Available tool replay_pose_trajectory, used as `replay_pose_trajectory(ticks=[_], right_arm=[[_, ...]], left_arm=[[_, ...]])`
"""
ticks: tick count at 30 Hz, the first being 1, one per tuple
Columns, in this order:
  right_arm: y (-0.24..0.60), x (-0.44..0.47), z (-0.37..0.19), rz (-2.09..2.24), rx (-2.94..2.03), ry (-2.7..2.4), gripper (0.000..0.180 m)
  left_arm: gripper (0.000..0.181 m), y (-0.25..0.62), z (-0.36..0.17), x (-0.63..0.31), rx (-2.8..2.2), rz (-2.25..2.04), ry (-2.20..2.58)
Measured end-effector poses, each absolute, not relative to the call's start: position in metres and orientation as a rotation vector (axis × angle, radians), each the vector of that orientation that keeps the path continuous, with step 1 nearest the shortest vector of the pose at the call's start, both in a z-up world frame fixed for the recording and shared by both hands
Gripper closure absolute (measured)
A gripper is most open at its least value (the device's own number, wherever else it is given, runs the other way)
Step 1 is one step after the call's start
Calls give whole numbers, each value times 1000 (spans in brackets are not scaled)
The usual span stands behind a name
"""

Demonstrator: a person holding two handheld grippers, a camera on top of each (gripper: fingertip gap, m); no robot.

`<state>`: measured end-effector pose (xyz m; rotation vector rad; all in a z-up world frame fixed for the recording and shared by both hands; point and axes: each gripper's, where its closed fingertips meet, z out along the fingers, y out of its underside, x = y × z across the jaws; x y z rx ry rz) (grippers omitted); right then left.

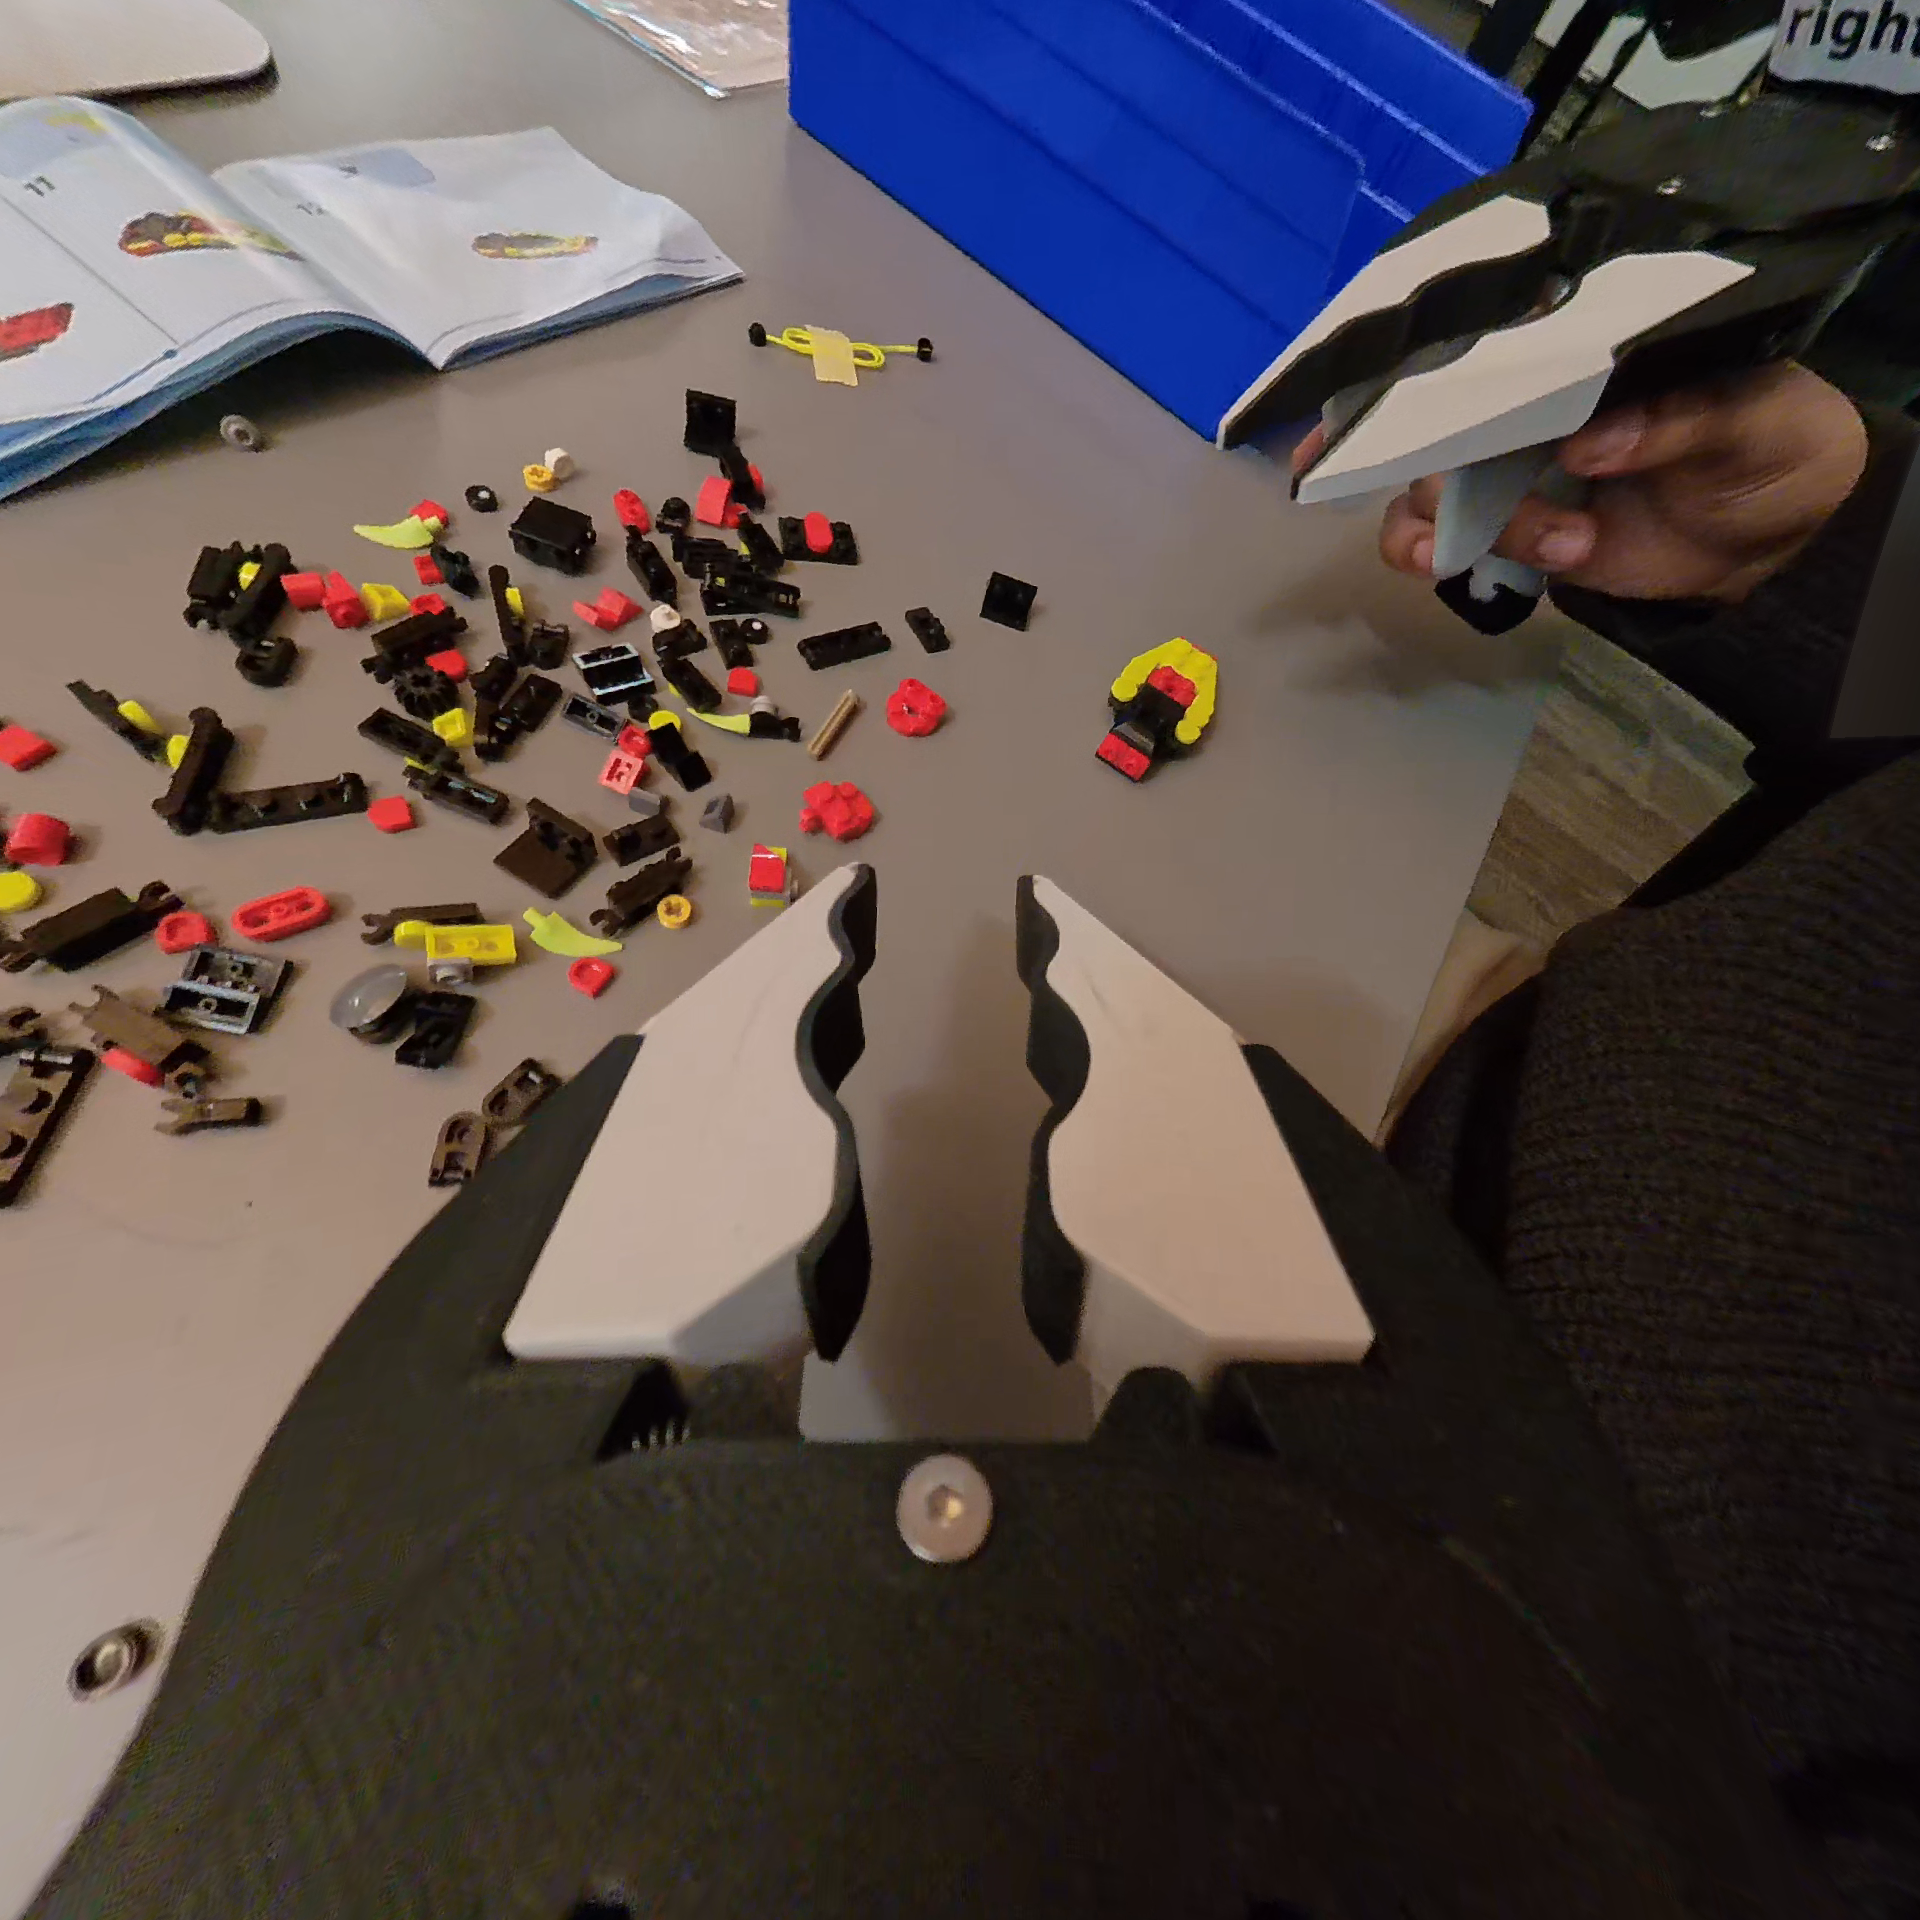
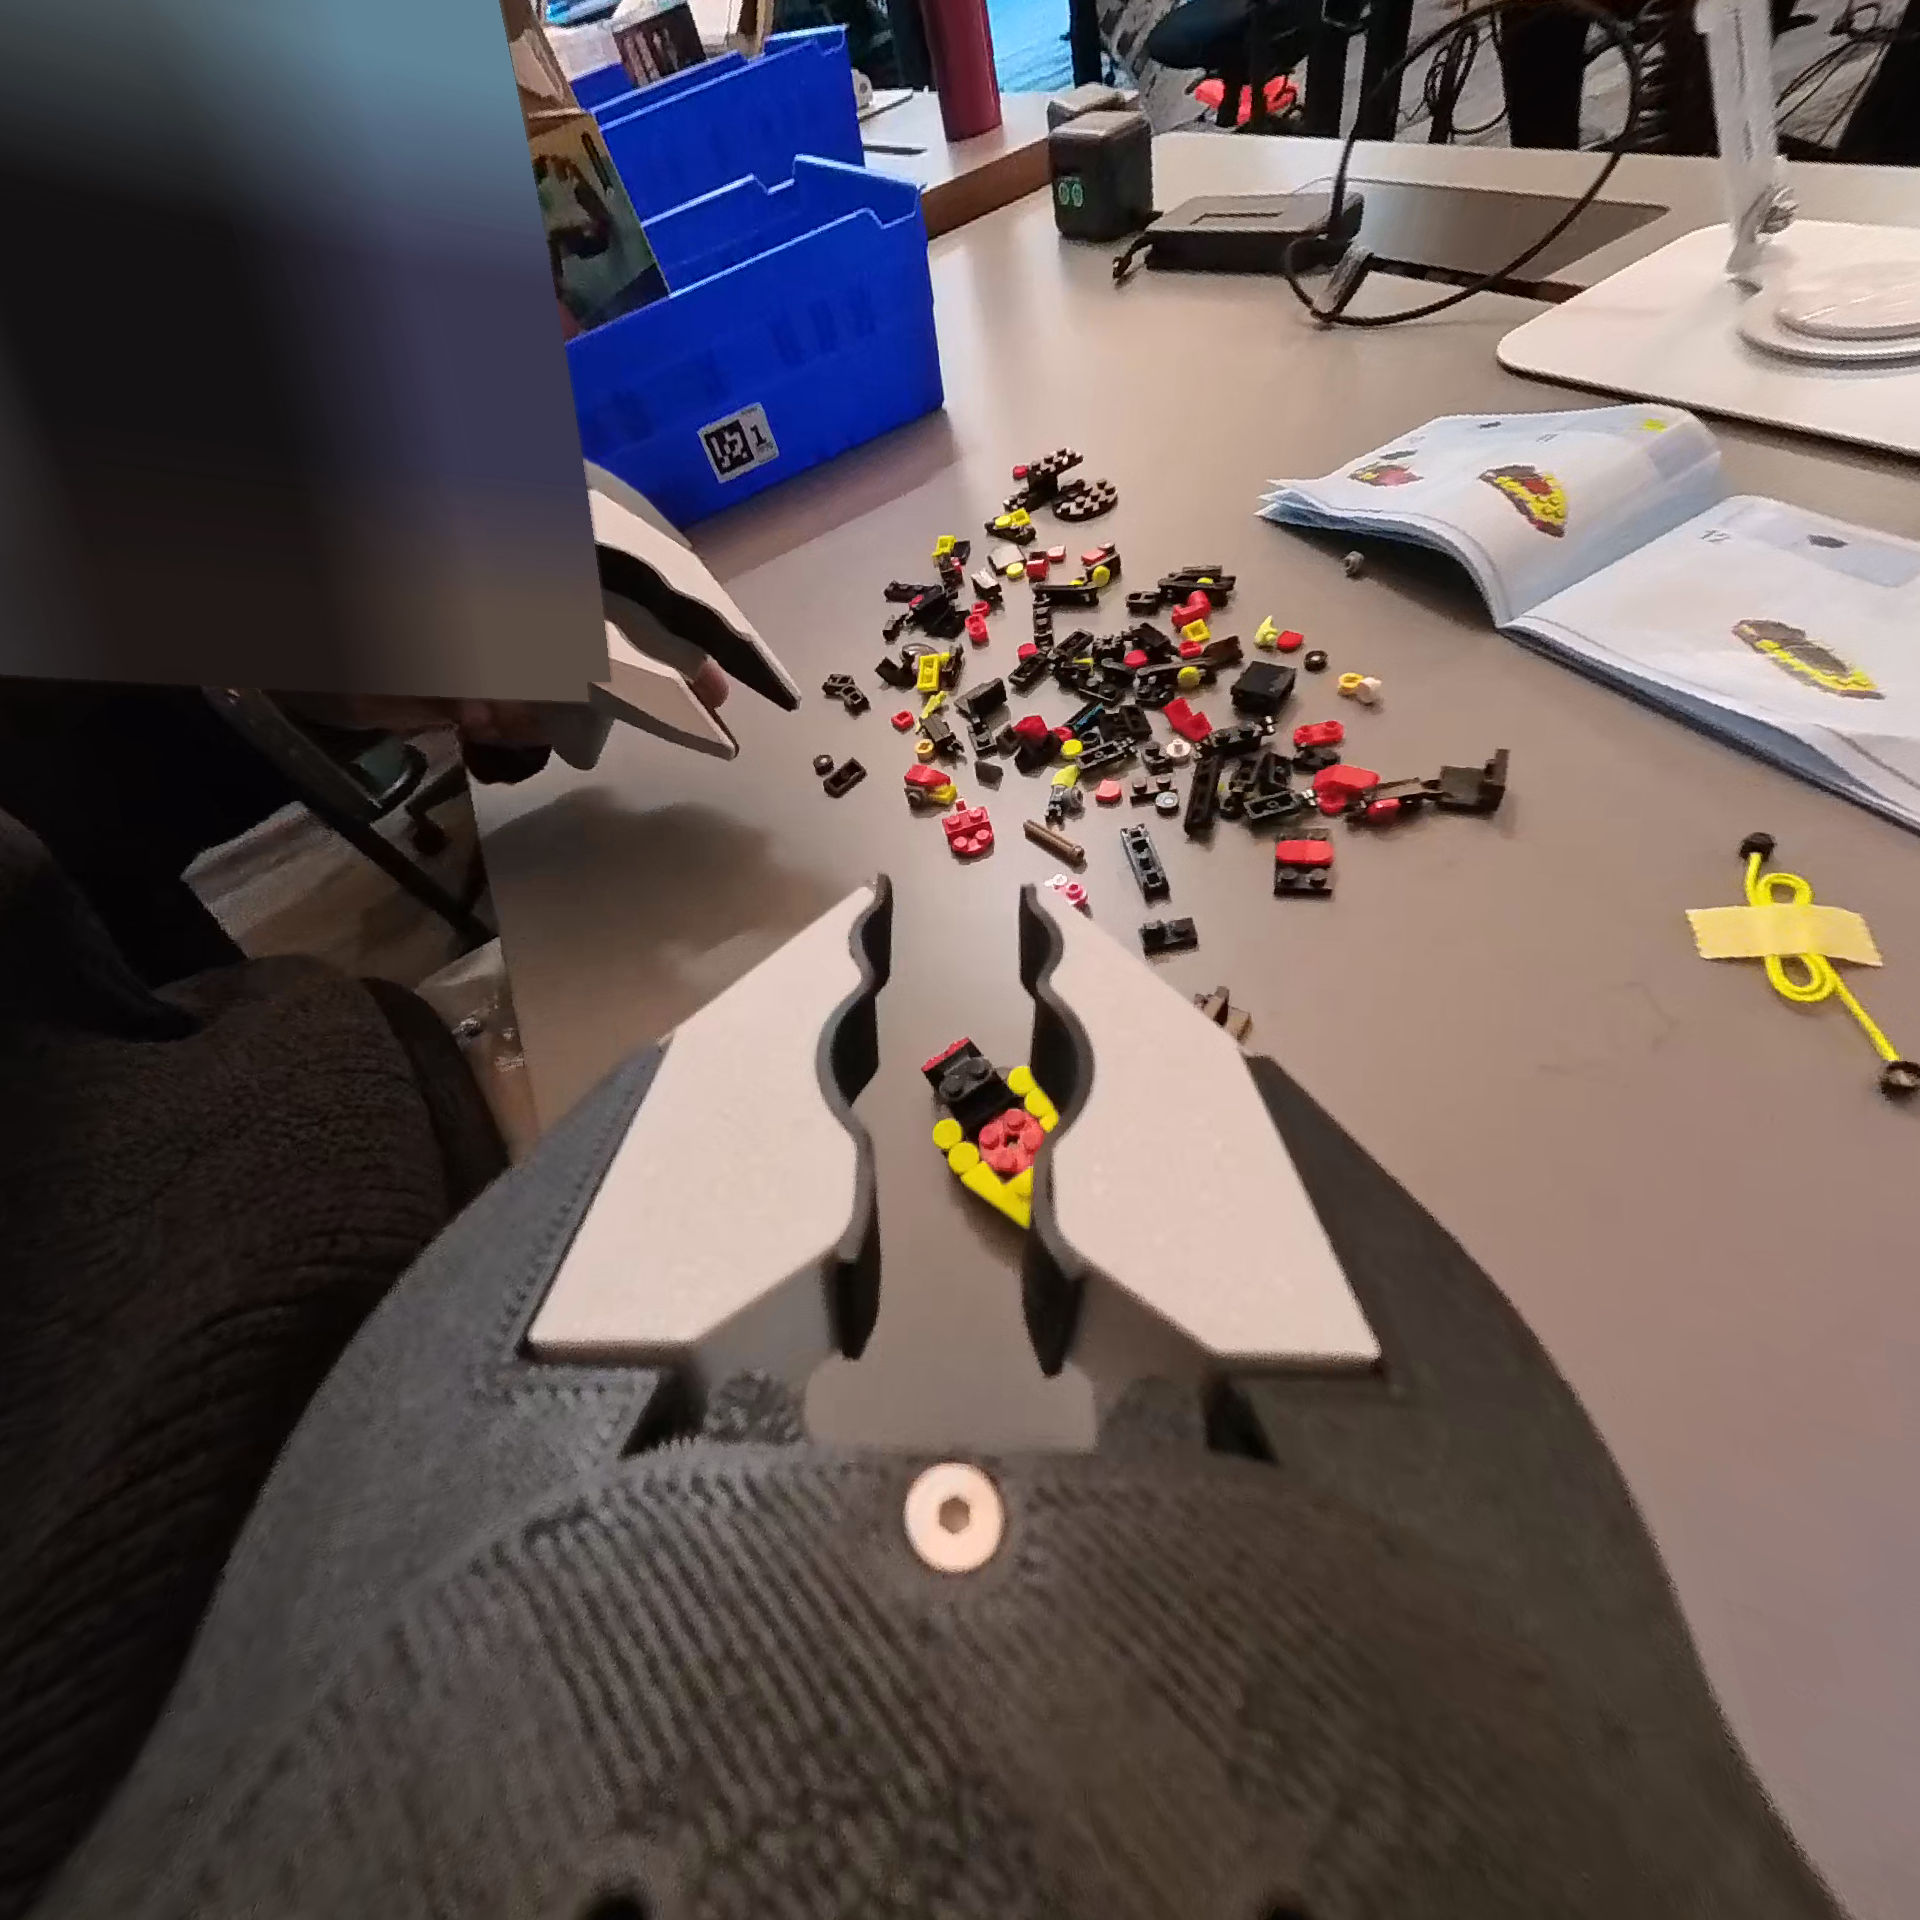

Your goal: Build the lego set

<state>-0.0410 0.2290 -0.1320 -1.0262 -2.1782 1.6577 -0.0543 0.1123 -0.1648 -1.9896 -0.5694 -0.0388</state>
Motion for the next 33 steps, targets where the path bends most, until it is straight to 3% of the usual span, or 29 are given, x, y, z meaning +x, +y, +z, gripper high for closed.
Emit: replay_pose_trajectory(ticks=[33], right_arm=[[227, -52, -147, 1577, -997, -2244, 151]], left_arm=[[155, 101, -178, -70, -1969, -103, -717]])
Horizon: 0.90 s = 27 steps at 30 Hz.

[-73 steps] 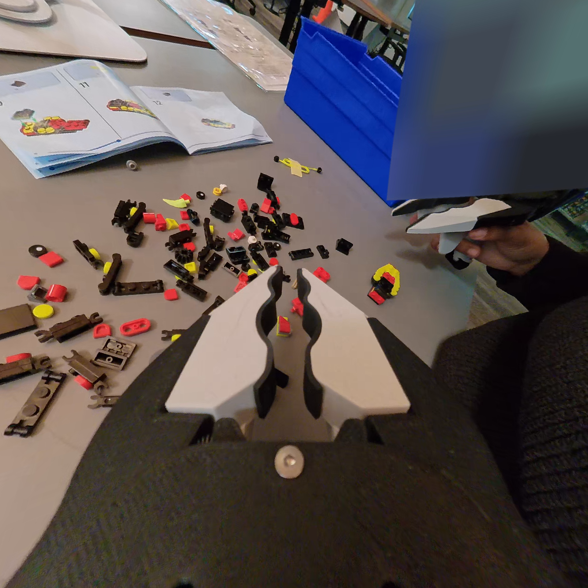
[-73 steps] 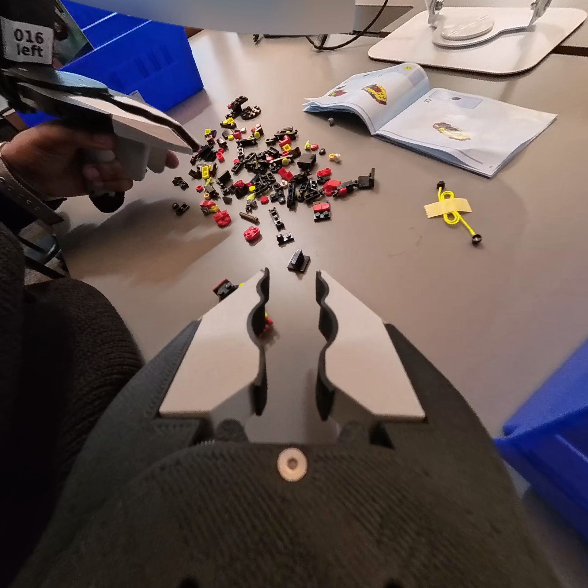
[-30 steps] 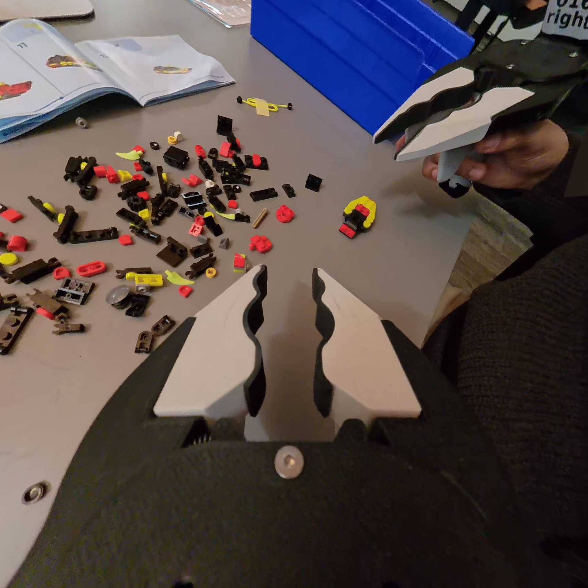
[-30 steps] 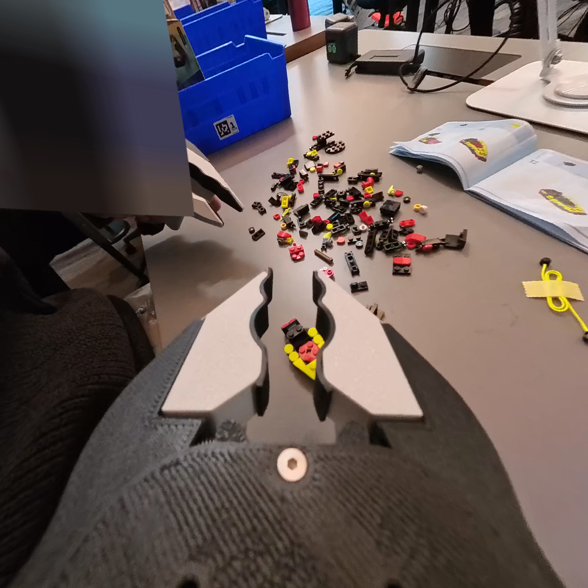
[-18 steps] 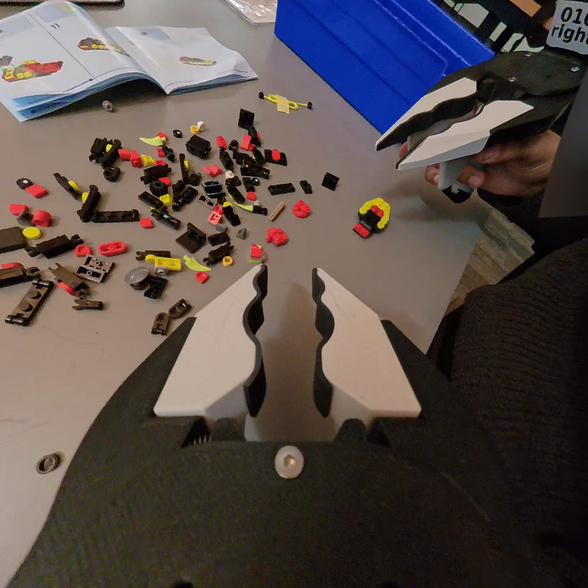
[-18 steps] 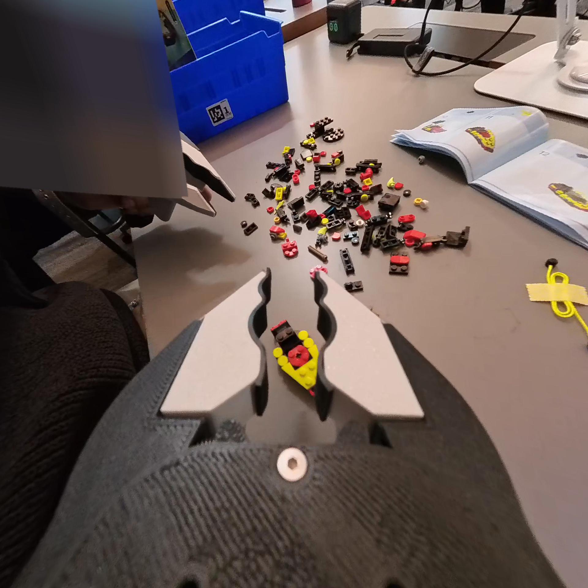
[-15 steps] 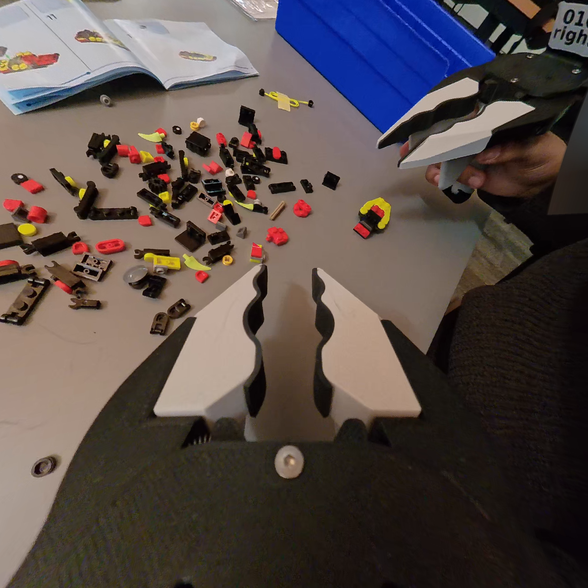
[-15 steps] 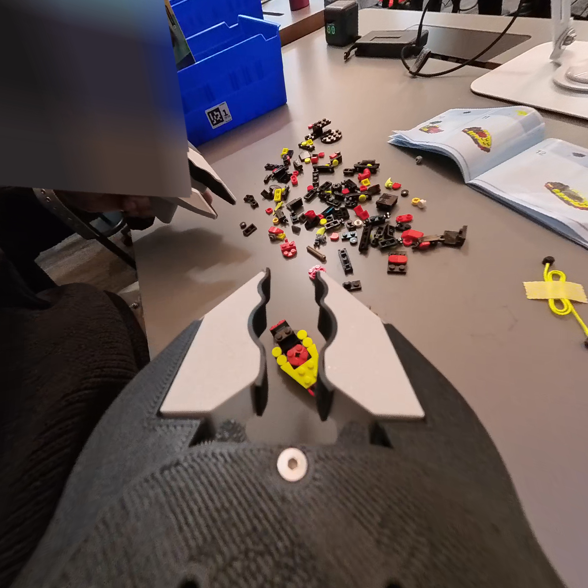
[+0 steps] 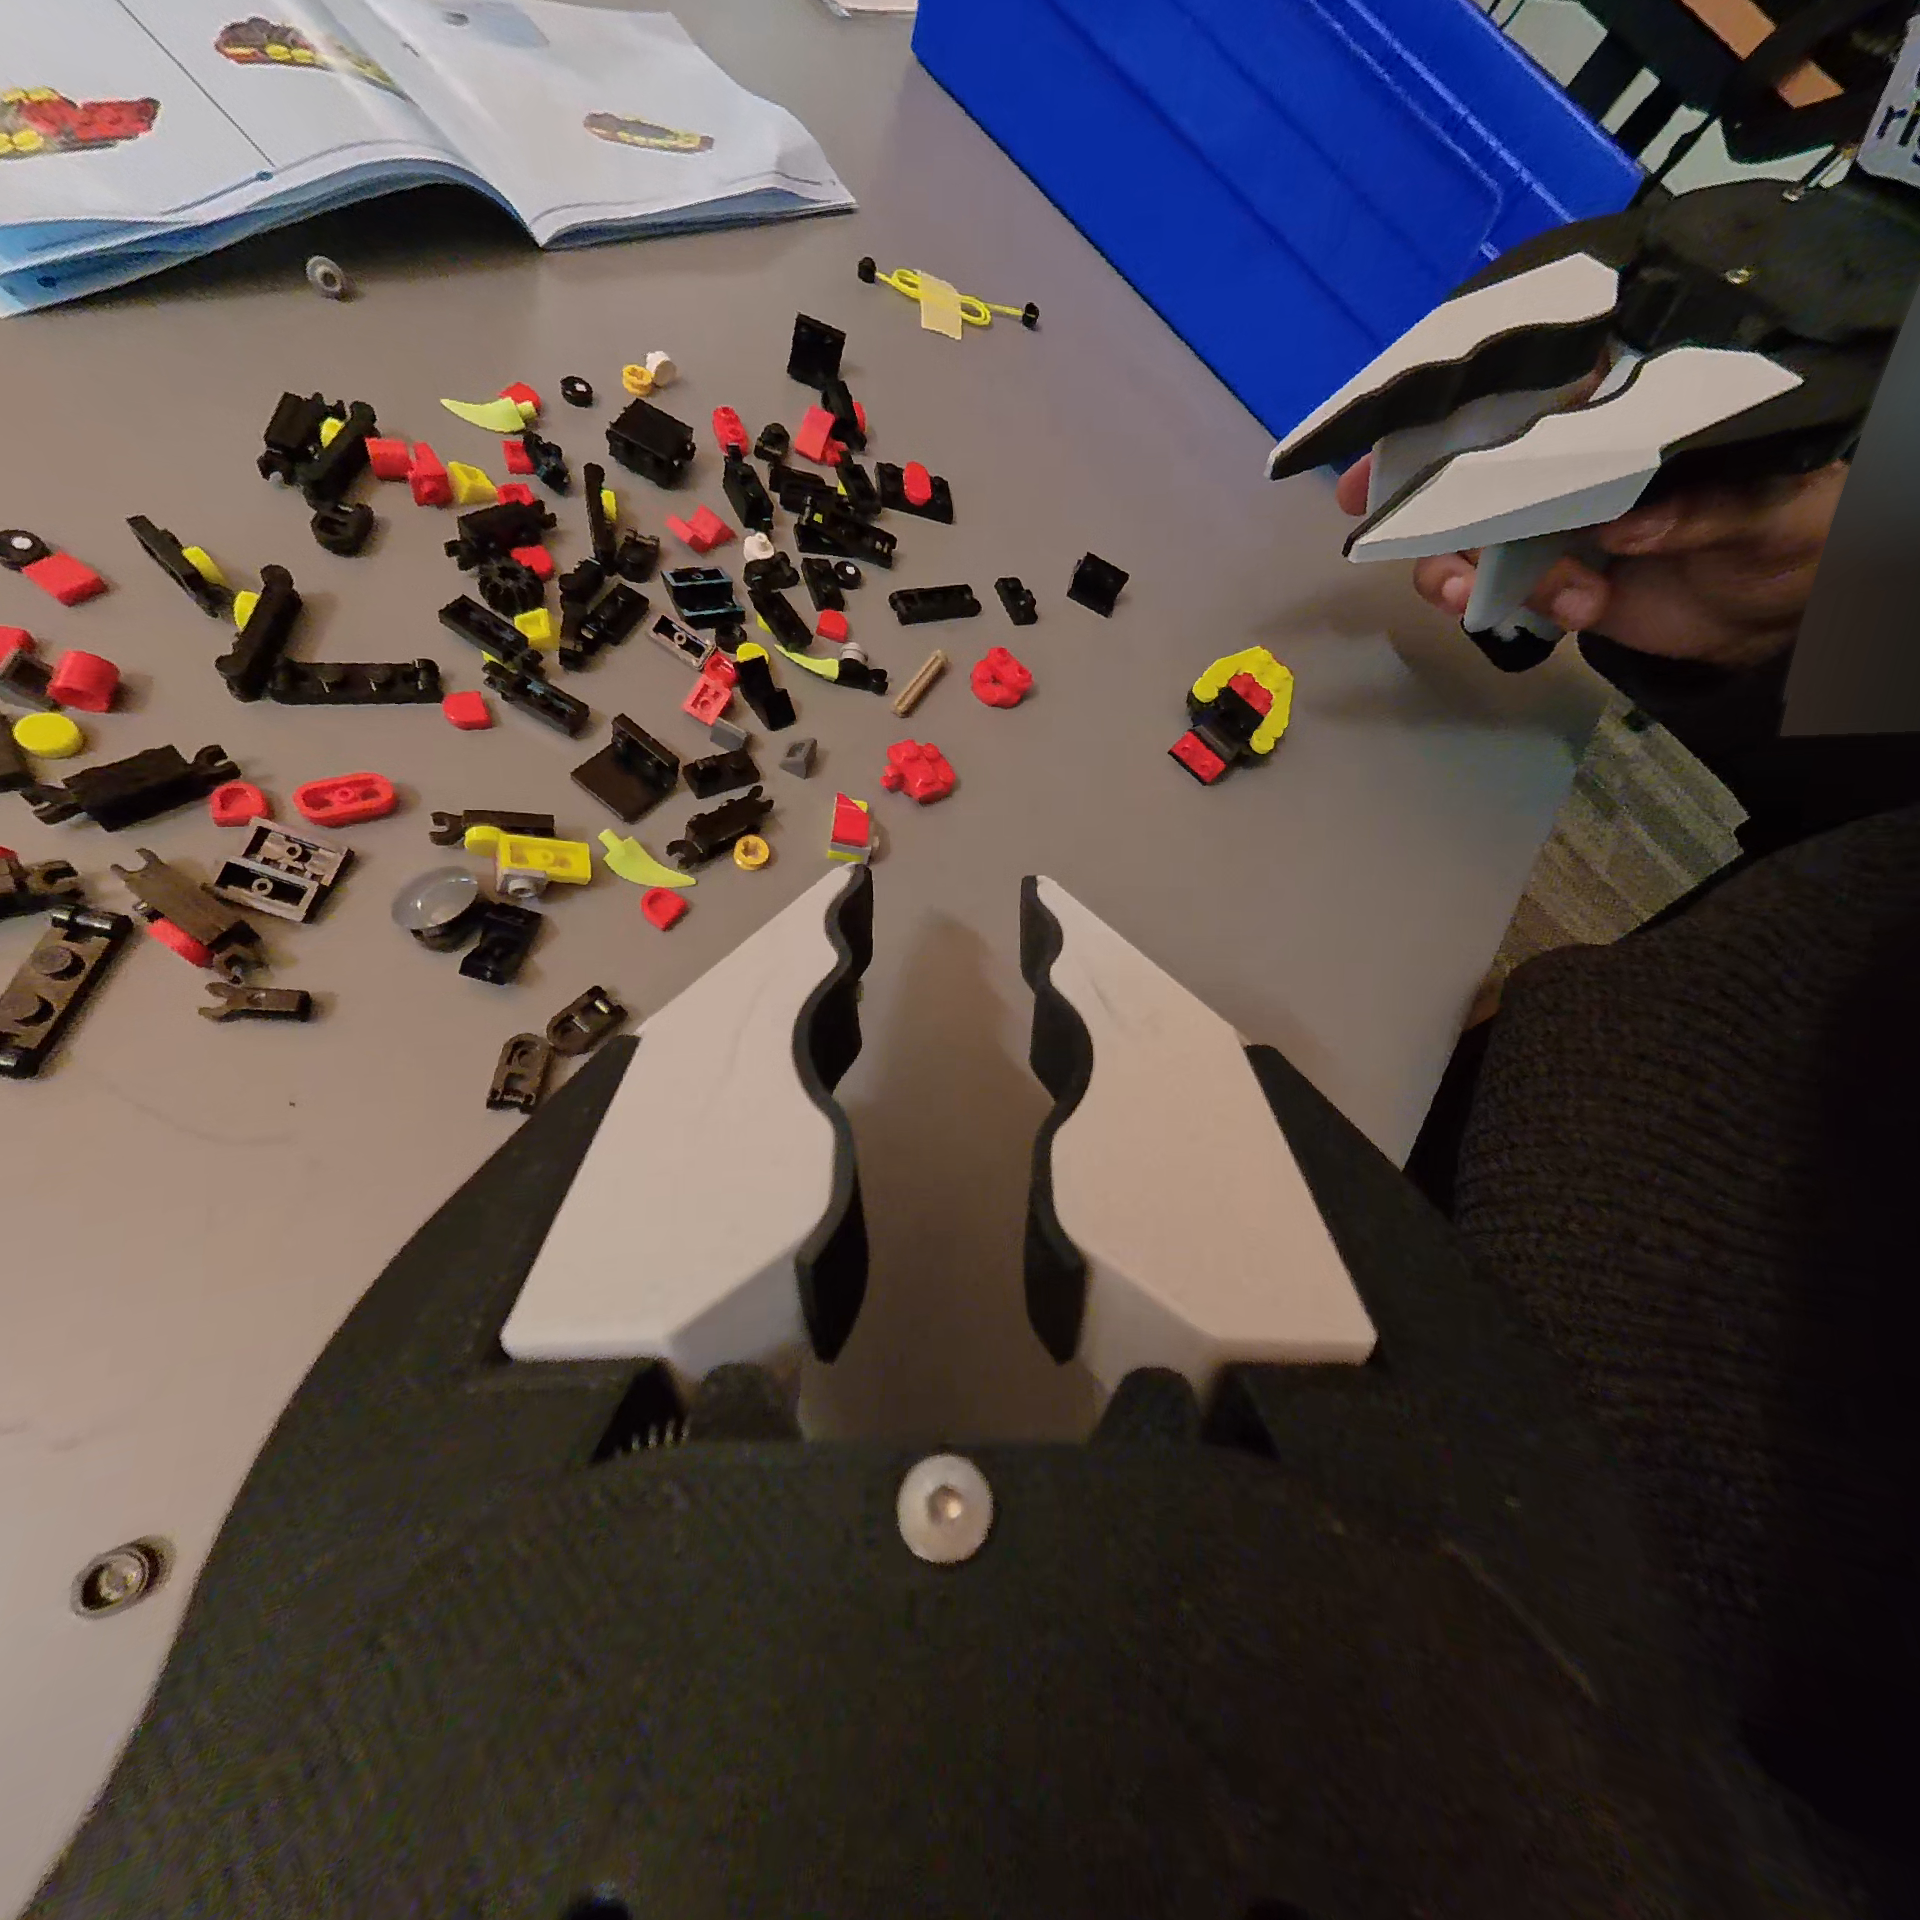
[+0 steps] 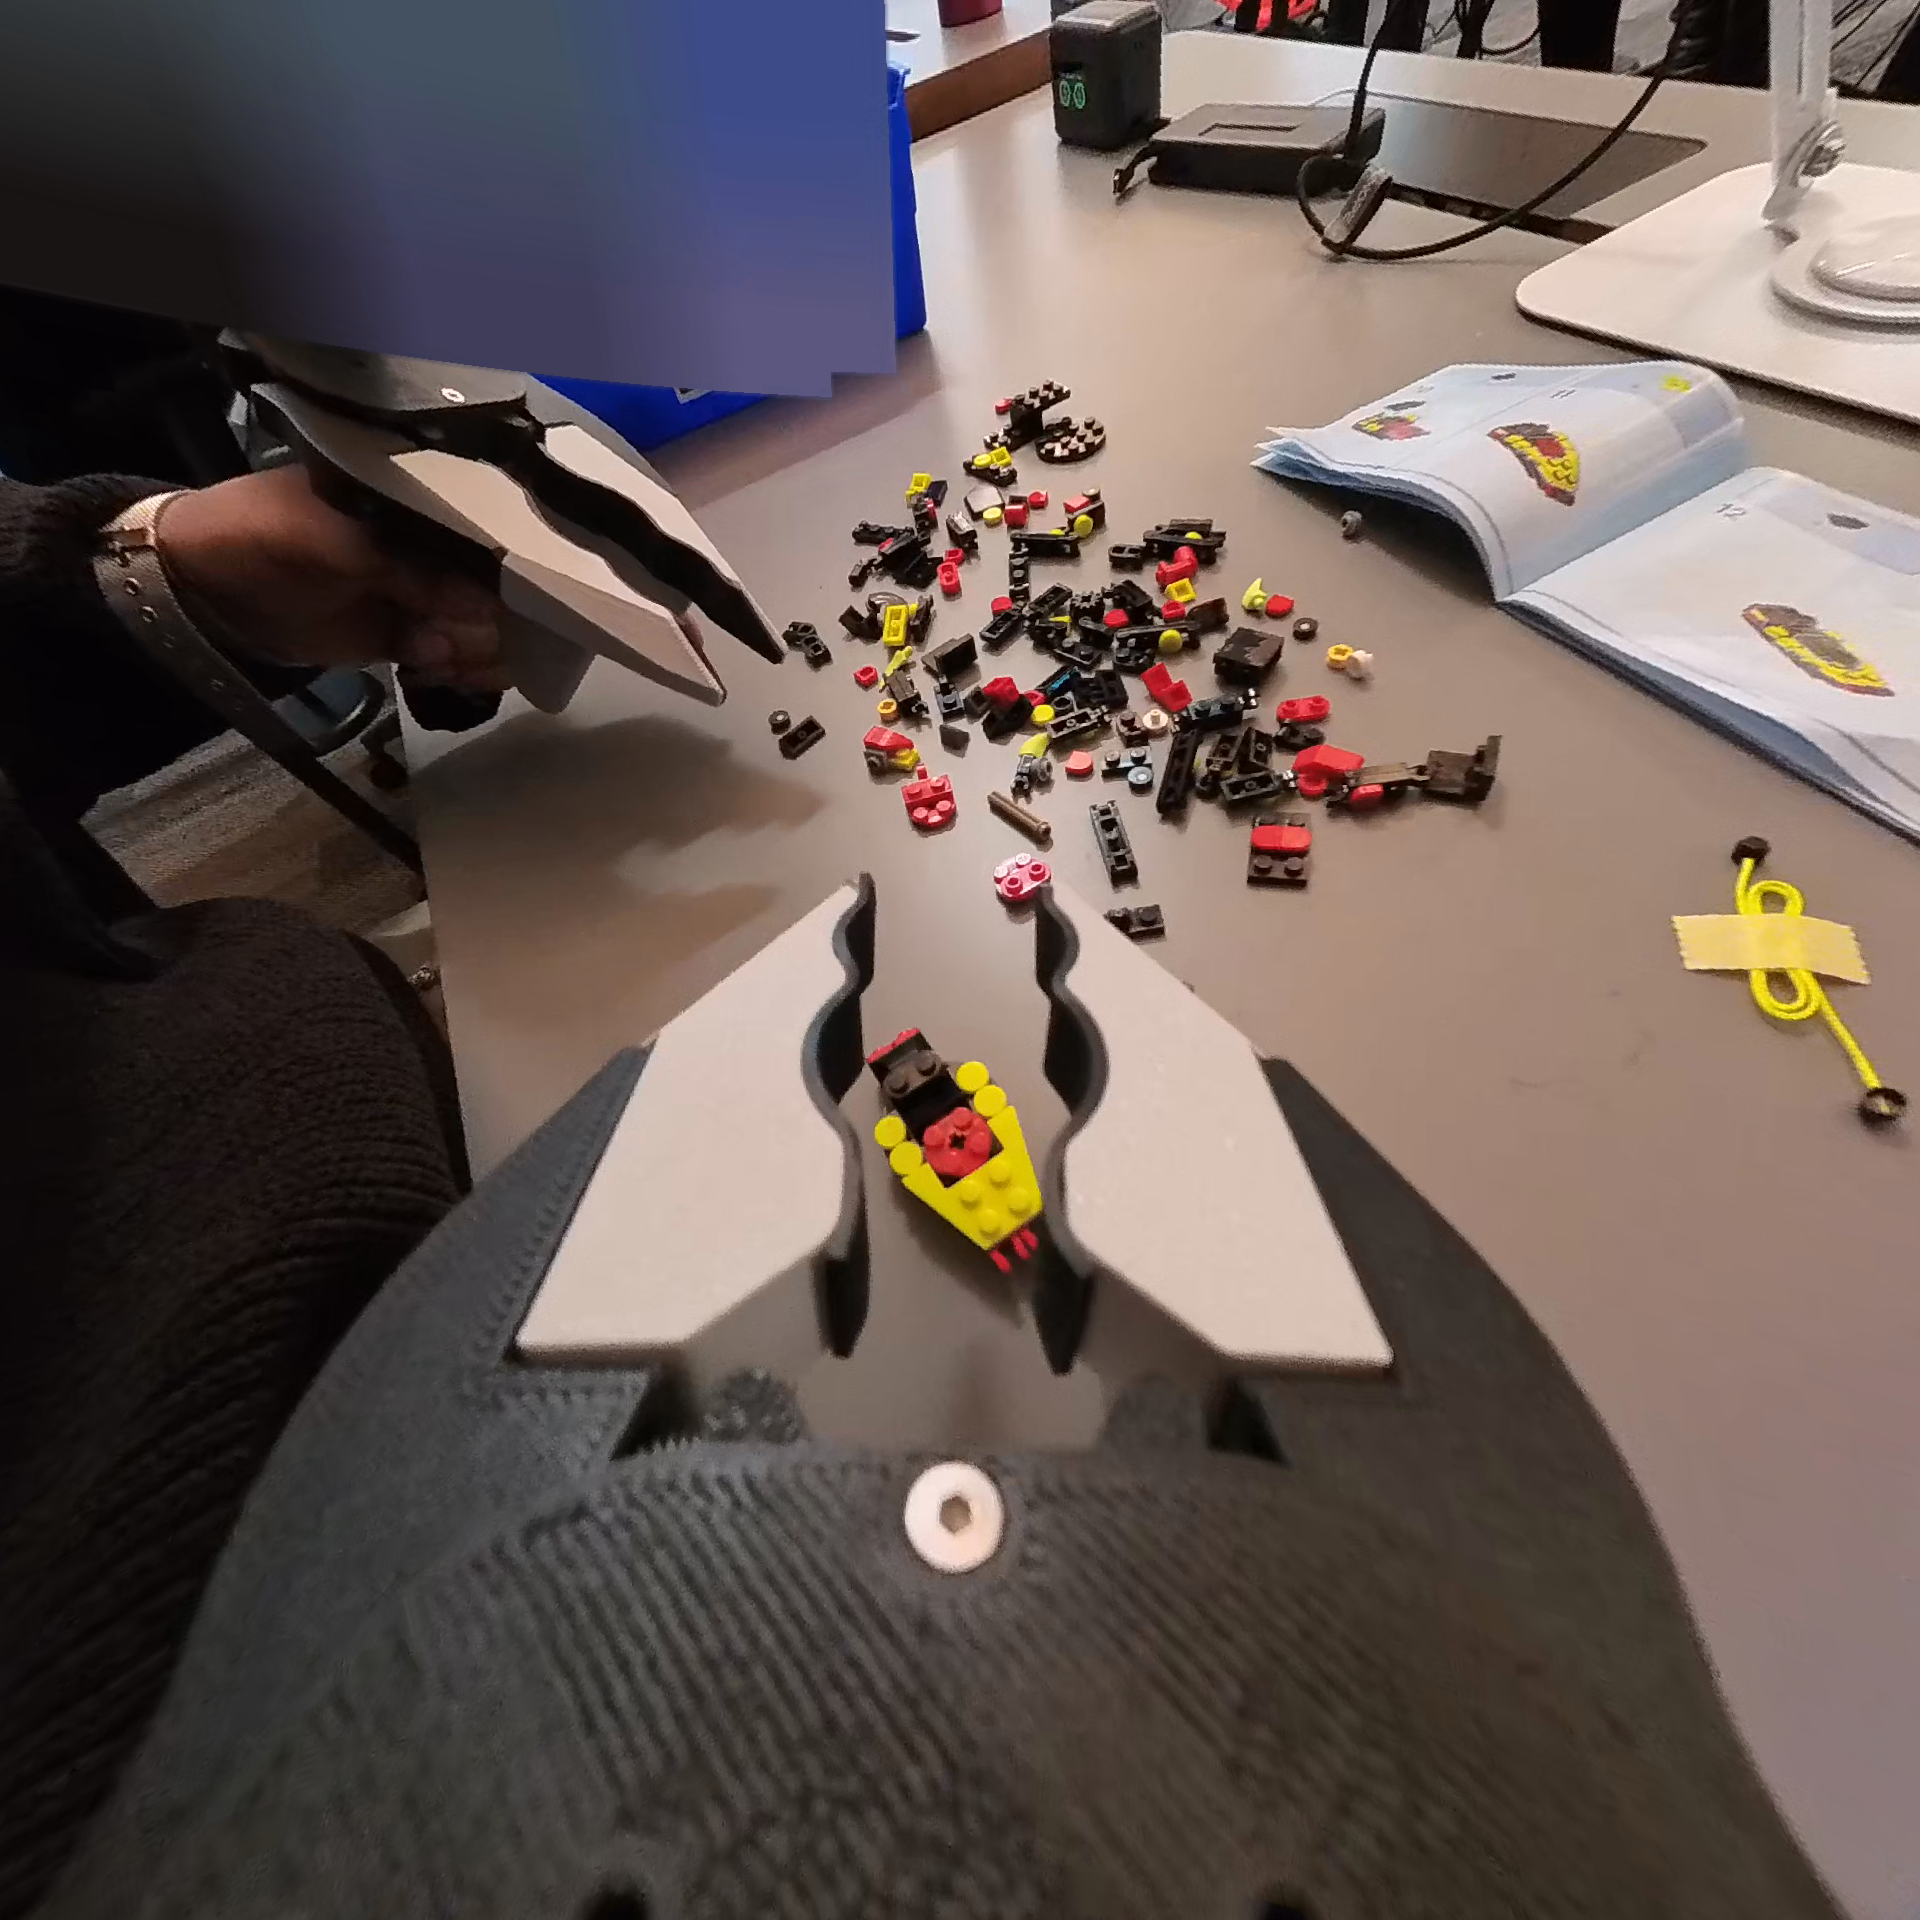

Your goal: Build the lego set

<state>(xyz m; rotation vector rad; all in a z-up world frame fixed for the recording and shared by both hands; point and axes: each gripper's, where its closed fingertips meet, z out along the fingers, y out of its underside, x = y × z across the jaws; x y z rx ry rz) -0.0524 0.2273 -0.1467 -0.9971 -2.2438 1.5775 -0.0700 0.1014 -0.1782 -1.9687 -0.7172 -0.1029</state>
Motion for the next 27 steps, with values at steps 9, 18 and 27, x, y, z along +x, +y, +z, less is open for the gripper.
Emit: replay_pose_trajectory(ticks=[9, 18, 27], right_arm=[[228, -54, -150, 1561, -1005, -2252, 150], [228, -55, -153, 1537, -1004, -2261, 151], [228, -55, -155, 1517, -1003, -2273, 150]], left_arm=[[154, 101, -172, -72, -1898, -184, -761], [151, 105, -164, -67, -1837, -282, -753], [149, 105, -167, -65, -1849, -304, -760]])
